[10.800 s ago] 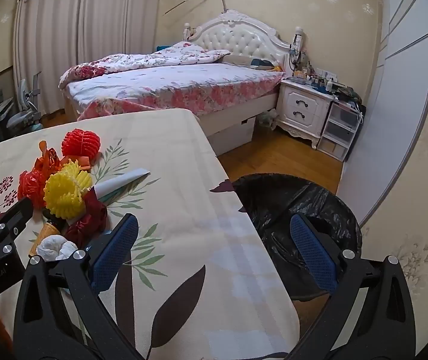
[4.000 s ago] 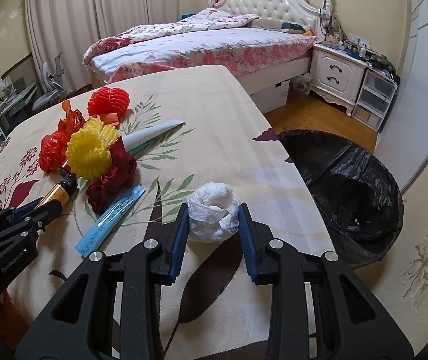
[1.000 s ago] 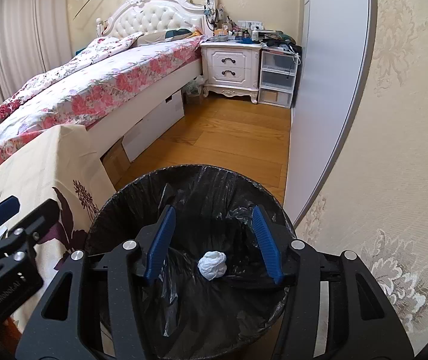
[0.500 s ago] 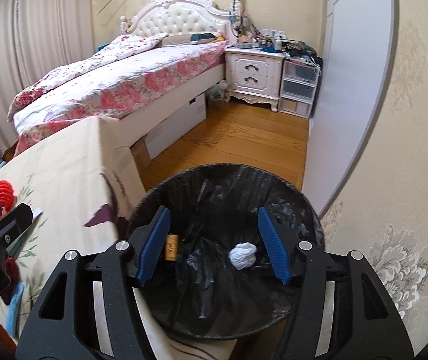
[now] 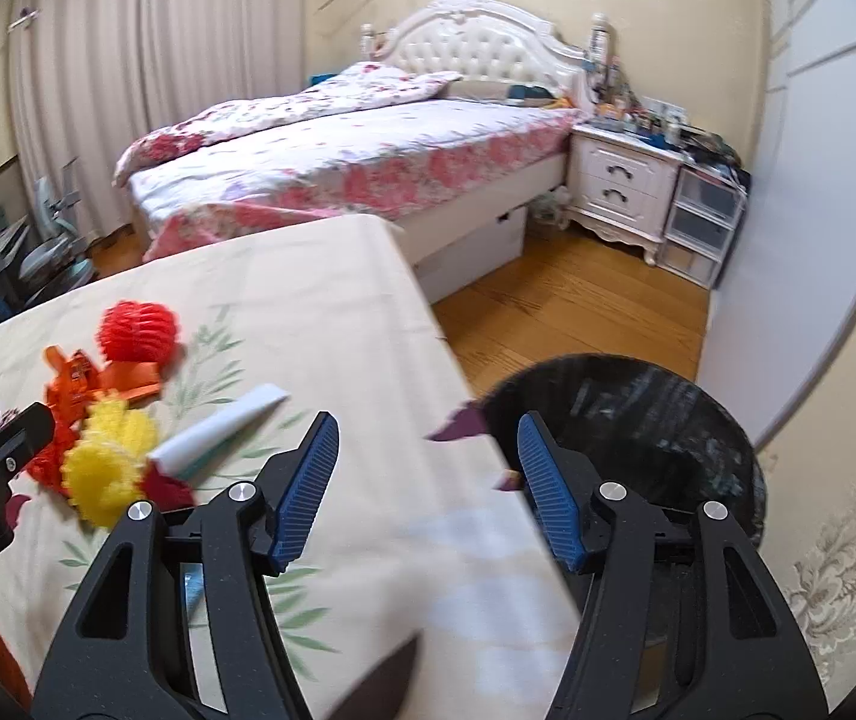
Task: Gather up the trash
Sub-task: 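Move both grippers back over the trash pile on the table, then grasp the yellow foam fruit net with the right gripper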
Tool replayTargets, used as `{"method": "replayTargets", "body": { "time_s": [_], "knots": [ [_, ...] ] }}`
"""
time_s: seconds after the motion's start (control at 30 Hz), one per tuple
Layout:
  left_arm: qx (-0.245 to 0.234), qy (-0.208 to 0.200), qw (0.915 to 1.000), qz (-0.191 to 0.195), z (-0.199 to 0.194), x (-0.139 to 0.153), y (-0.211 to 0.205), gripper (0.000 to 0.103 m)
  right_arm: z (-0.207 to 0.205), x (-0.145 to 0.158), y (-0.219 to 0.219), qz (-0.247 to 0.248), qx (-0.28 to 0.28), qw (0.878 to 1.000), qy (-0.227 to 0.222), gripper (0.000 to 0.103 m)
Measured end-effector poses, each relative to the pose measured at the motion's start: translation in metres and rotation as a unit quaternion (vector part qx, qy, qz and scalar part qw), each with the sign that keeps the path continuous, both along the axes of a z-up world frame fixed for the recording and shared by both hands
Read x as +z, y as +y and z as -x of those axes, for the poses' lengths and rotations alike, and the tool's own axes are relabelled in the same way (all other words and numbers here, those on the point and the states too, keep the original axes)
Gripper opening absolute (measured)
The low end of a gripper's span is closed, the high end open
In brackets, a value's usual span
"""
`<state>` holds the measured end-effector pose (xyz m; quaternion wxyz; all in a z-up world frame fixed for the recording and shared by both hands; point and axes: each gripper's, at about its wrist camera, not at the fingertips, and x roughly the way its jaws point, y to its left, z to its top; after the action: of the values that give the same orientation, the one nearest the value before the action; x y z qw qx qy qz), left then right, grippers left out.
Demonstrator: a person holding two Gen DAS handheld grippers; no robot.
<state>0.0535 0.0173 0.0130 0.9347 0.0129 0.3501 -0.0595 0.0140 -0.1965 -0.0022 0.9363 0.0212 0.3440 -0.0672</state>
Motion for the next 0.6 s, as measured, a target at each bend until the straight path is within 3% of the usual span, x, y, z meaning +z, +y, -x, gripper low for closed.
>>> {"method": "replayTargets", "body": {
  "time_s": [0.3,0.6],
  "knots": [
    [0.088,0.008,0.9961,-0.006,0.007,-0.011,0.08,0.077,-0.006,0.004,0.068,0.01,0.075,0.997,0.001,0.061],
    [0.133,0.019,0.991,-0.003,0.013,-0.021,0.126,0.077,-0.017,-0.001,0.121,0.02,0.127,0.992,0.016,0.061]
  ]
}}
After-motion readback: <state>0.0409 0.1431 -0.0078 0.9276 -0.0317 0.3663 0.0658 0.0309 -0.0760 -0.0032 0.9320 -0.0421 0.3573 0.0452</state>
